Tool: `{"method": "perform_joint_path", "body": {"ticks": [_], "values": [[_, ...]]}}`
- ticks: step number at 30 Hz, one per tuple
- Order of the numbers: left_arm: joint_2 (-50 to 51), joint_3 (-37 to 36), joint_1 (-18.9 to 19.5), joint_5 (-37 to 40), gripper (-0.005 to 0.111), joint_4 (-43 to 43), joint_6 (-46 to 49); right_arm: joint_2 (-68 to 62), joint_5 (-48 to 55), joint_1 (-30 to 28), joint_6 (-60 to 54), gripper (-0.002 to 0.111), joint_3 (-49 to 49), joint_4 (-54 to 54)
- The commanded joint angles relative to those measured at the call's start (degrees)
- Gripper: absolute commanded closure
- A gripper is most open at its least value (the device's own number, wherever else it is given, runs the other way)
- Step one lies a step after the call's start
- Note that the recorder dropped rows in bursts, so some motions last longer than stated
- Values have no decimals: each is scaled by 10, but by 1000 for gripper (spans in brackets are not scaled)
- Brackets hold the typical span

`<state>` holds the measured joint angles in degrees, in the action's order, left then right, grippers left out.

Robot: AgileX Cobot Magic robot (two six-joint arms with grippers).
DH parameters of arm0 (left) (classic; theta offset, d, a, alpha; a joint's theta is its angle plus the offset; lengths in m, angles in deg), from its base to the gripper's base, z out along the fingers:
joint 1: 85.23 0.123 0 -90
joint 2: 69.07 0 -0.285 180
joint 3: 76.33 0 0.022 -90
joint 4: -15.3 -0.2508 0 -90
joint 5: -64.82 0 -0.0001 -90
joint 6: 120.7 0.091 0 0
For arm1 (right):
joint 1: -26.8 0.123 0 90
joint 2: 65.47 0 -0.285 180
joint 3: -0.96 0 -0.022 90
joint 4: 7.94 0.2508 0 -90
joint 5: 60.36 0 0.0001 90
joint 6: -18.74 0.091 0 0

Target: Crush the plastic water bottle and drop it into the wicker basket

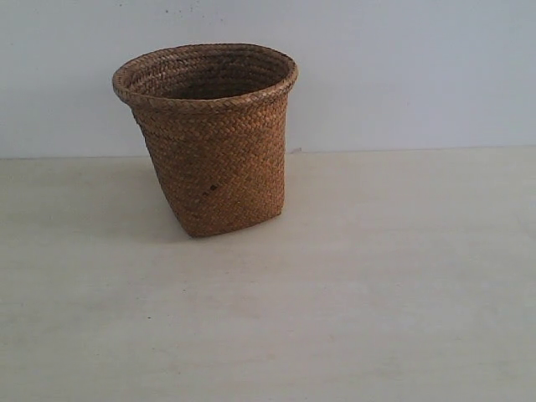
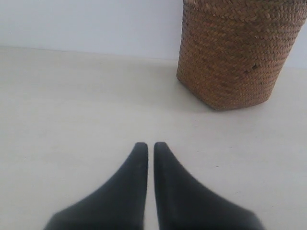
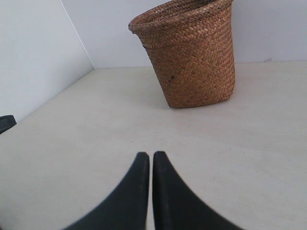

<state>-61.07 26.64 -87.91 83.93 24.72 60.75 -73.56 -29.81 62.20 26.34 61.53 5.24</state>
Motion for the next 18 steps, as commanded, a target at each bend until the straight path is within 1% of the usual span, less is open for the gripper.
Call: {"method": "perform_joint_path", "body": {"ticks": [1,18], "values": [[-2,-2,2,-1,103,-4,-38,3,-5,1,-4,108,1,0],[-2,-2,2,-2,103,-9,-31,3,-5,1,-4,108,1,0]]}}
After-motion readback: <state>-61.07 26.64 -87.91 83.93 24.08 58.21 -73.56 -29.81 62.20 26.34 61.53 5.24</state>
